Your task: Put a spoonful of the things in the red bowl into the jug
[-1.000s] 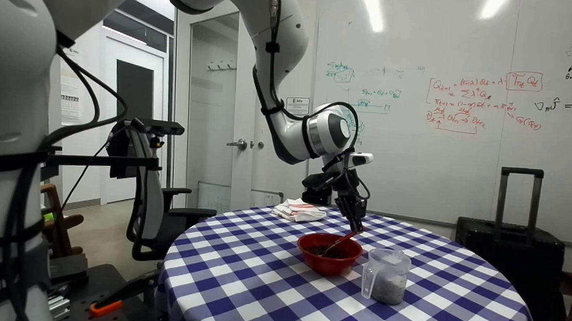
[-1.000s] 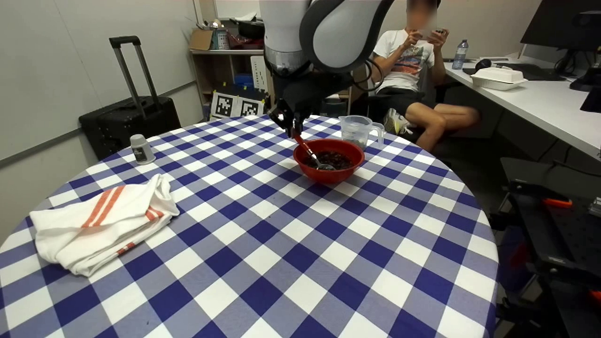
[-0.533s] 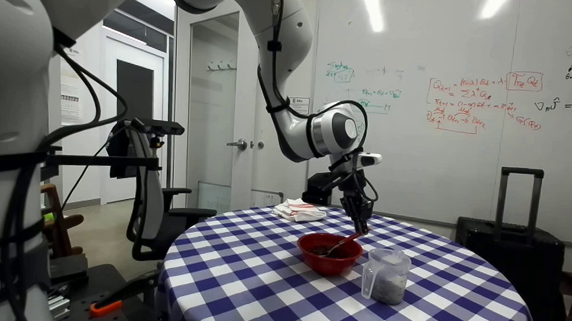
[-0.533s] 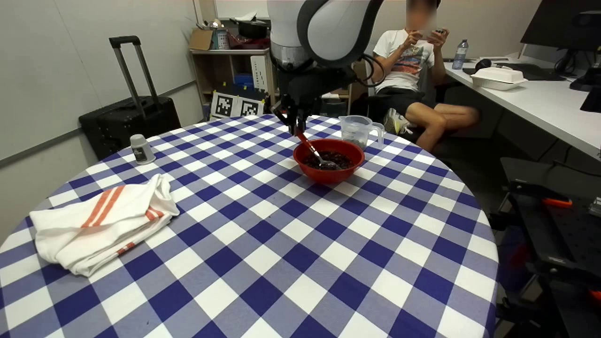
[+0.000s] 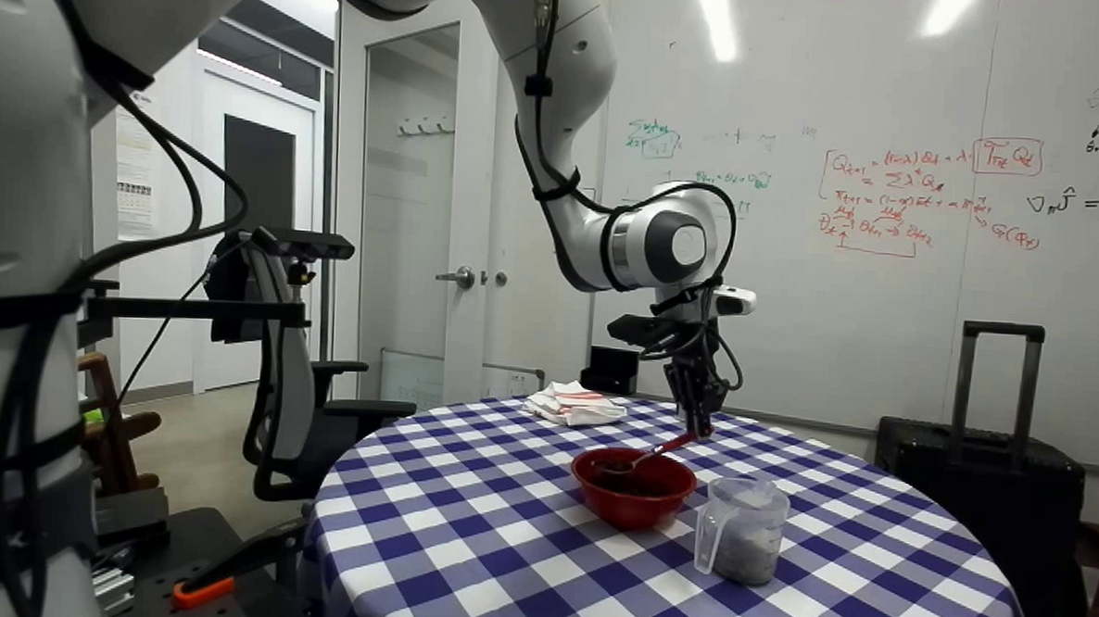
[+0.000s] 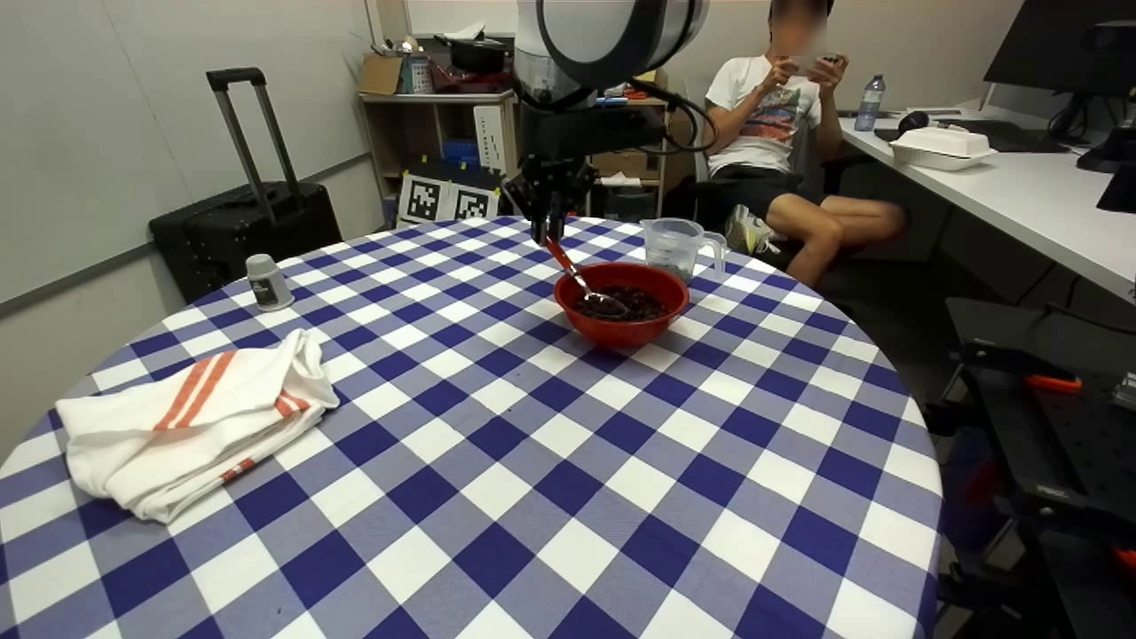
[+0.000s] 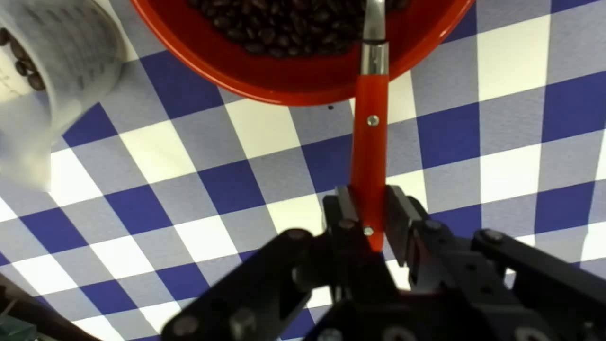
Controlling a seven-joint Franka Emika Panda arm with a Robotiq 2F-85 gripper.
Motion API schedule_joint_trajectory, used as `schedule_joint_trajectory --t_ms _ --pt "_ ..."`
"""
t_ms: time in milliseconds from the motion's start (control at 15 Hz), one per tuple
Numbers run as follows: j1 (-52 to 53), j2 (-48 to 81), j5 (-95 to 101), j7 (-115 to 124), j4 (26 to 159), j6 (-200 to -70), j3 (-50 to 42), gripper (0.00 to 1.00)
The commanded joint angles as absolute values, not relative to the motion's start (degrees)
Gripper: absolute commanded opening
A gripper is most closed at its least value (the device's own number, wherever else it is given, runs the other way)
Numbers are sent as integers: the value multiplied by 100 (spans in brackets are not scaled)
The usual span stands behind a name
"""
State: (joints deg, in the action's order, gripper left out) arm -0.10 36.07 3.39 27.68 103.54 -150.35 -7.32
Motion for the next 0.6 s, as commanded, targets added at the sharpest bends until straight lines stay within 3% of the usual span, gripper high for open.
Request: schedule_joint_trajectory --t_ms 0,533 --pt "-202 3590 -157 2135 10135 -14816 -533 5" --pt "-254 3519 -65 1760 9890 -14423 -745 5"
